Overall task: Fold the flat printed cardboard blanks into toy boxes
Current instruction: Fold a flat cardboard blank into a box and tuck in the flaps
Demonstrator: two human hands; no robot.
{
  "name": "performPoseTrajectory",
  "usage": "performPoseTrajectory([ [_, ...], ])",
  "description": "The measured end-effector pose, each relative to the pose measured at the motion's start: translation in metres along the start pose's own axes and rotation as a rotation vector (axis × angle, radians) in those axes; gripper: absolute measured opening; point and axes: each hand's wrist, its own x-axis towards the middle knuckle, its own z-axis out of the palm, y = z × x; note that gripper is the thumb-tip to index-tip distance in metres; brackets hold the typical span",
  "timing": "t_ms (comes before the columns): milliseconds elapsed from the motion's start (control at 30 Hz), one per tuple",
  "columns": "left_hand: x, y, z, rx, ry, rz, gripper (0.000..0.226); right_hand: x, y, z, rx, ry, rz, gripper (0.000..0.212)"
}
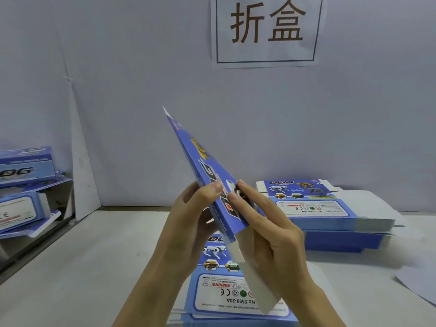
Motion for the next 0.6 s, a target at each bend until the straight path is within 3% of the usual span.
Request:
performPoseTrajectory([
  [200,0.0,0.002,-0.003,0.02,-0.017,0.043,0.056,0.0,0.002,0.001,-0.033,0.011,-0.034,0.035],
  [367,0.0,0.003,-0.007,0.073,-0.012,0.042,0.073,0.005,0.007,-0.009,-0.067,-0.058,-0.049,0.035],
  [433,0.001,0.003,-0.011,0.111,-0.011,0.045,0.067,0.01,0.009,-0.019,-0.009,-0.09,-0.015,0.03],
  [467,0.003,0.003,-0.014,0.134,-0.003,0.052,0.063,0.013,0.009,-0.024,0.09,-0.122,0.072,0.031],
  [533,0.005,0.003,-0.02,0.18,-0.006,0.067,0.063,0.016,0.009,-0.035,0.377,-0.176,0.367,0.054],
  [600,0.007,0.003,-0.026,0.213,-0.099,0.081,0.062,0.018,0.012,-0.042,0.544,-0.176,0.661,0.059],
])
